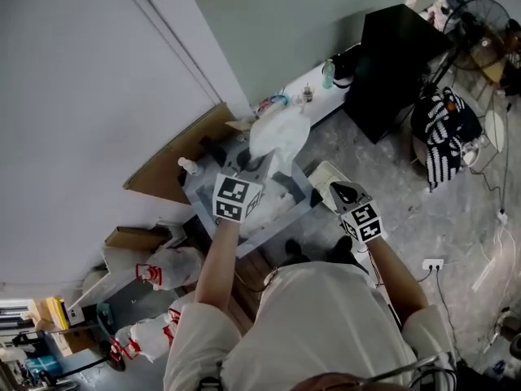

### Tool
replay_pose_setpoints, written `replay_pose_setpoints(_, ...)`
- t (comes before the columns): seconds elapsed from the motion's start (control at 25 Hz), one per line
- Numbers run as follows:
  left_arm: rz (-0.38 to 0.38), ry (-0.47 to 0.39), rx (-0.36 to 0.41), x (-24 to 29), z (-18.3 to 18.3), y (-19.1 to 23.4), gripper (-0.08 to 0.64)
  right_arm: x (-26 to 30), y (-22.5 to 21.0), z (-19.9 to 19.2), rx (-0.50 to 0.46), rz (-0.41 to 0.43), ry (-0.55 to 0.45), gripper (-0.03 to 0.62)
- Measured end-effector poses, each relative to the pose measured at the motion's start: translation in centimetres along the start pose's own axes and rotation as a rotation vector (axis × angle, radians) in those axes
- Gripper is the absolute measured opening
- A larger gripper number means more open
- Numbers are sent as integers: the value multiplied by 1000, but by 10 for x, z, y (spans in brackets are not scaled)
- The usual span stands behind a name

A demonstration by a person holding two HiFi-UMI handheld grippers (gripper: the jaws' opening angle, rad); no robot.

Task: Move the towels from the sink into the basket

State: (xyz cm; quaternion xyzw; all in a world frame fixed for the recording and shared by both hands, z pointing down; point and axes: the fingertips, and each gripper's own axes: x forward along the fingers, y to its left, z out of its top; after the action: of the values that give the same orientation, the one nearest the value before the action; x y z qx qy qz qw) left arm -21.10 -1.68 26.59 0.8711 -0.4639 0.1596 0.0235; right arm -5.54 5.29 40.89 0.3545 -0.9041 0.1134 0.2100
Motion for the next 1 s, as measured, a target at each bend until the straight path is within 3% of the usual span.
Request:
replay_pose_setpoints(0.36,-164,-60,54,75,54,-85,100,-79,-66,3,53,-174,-63,-5)
replay_pose_setpoints(0.72,-348,-50,77,155,79,-192,100,-166,-133,-45,174,-353,-62,-5)
replay_pose_setpoints(1.0,-390,8,52,201,61,-227,100,-196,-160,-78,236,-412,-50,-5)
